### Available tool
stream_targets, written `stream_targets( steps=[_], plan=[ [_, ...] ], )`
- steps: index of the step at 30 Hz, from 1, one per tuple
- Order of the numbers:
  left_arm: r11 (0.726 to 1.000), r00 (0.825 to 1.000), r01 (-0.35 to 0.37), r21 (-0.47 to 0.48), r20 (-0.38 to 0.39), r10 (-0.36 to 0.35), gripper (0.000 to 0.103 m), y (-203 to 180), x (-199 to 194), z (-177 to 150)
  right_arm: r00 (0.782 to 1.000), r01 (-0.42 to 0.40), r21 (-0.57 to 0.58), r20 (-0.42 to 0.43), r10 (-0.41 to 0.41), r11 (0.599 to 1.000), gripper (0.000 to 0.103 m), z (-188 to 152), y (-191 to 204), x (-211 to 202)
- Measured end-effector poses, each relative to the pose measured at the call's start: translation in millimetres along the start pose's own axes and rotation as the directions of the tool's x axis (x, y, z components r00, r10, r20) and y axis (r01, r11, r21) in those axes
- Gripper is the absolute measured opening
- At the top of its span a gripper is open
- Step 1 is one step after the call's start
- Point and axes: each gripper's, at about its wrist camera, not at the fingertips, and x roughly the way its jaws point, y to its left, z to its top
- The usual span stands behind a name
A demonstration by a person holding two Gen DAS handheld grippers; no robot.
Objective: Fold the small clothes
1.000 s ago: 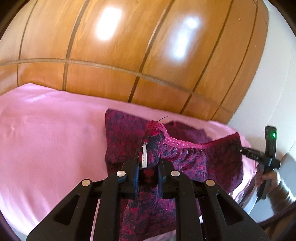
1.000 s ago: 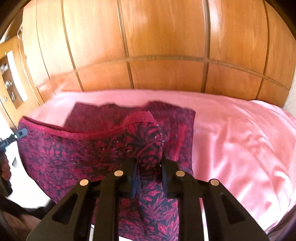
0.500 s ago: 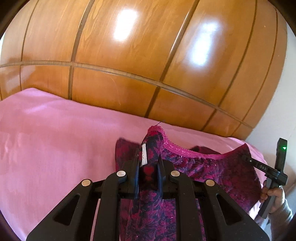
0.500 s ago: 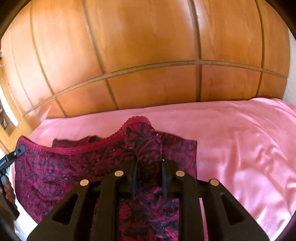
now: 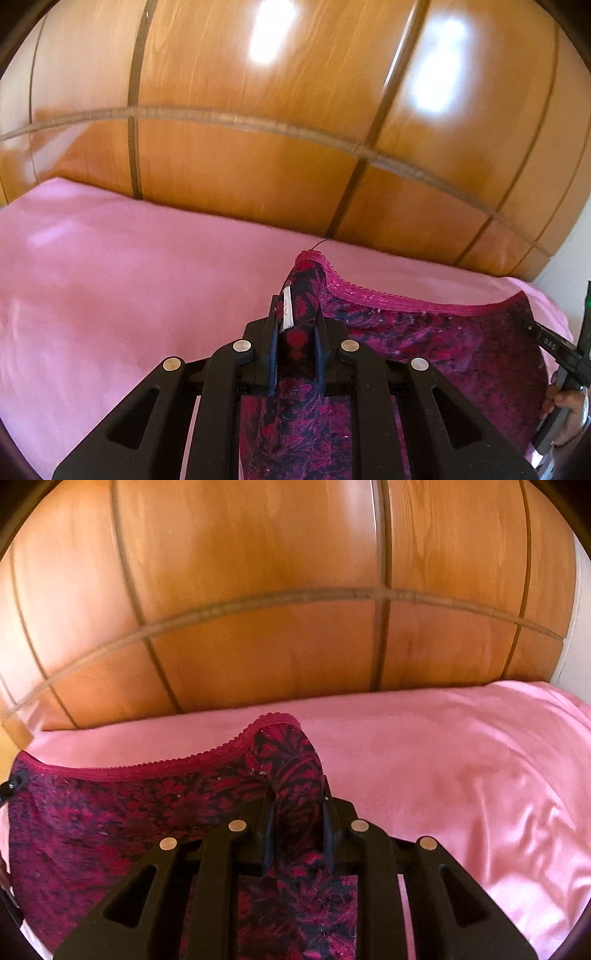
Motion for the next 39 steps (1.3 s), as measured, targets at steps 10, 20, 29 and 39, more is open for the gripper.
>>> stream_targets(
  steps=[10, 20, 29, 39],
  plan=[
    [0.996, 0.979, -0.06, -0.069, -0.2, 0.045, 0.031, 24, 61, -11, 0.986, 0.051, 0.016, -0.161, -0.048, 0.999, 0.031, -3, -14, 54],
    [0.967, 0.977, 0.14, -0.213, -0.127, -0.169, 0.062, 65, -35, -68, 0.988, -0.129, 0.129, -0.073, 0.139, 0.983, 0.068, -35, -63, -35],
    [0.918, 0.921, 0.298, -0.26, -0.173, -0.348, 0.058, 62, -86, -168, 0.95, -0.238, 0.201, -0.155, 0.27, 0.95, 0.064, -133, -77, -79],
    [0.908, 0.924, 0.313, -0.28, -0.133, -0.359, 0.012, 59, -116, -161, 0.944, -0.289, 0.179, -0.112, 0.311, 0.941, 0.012, -130, -70, -126]
  ],
)
